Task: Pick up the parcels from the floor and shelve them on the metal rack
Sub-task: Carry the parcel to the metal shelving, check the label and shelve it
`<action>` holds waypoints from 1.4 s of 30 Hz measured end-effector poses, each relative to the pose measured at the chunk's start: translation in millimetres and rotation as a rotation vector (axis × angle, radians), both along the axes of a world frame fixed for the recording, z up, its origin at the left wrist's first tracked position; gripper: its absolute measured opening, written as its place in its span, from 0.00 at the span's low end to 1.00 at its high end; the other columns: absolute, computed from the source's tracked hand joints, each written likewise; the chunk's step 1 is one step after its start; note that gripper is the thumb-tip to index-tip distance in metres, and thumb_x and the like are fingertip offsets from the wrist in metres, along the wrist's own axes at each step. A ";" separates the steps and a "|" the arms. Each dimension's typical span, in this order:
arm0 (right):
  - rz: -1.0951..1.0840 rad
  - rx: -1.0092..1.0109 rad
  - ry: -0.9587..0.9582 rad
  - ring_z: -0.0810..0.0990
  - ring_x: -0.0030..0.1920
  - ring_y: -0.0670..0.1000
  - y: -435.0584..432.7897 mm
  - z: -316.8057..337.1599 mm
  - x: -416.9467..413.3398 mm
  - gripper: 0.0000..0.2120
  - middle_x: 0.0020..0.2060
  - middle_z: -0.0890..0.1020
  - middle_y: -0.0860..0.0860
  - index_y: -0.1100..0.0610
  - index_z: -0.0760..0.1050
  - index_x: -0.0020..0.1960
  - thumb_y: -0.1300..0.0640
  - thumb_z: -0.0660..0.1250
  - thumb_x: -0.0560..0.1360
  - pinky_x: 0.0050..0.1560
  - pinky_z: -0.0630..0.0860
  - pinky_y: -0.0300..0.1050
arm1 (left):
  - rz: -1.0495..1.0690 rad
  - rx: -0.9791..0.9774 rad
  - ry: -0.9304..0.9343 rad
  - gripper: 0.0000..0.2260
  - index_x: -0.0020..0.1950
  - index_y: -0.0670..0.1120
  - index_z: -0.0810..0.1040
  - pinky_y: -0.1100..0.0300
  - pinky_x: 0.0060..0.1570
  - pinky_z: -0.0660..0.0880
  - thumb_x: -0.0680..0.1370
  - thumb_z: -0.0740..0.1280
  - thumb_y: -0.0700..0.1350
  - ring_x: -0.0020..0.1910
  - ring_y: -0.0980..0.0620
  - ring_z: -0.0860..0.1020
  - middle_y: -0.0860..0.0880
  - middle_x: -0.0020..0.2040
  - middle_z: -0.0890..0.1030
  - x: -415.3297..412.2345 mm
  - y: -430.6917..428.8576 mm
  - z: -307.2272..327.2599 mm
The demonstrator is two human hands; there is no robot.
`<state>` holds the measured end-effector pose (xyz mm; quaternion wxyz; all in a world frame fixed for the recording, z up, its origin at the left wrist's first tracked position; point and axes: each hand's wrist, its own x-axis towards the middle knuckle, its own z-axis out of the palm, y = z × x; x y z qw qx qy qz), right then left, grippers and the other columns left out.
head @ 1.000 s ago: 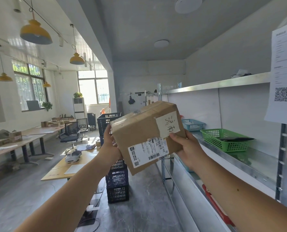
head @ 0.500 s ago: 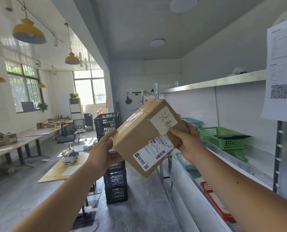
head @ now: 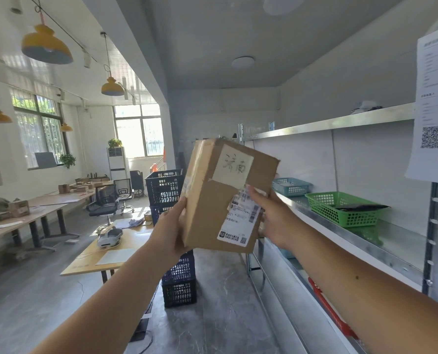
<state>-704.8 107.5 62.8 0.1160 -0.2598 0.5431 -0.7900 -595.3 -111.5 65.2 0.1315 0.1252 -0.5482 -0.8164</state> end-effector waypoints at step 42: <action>-0.084 0.145 -0.072 0.82 0.57 0.53 -9.0 -0.8 30.9 0.24 0.51 0.86 0.49 0.43 0.84 0.55 0.28 0.70 0.70 0.55 0.79 0.59 | -0.024 0.017 0.143 0.22 0.74 0.67 0.74 0.29 0.55 0.81 0.79 0.65 0.57 0.58 0.40 0.87 0.51 0.62 0.87 -5.0 -19.4 -14.3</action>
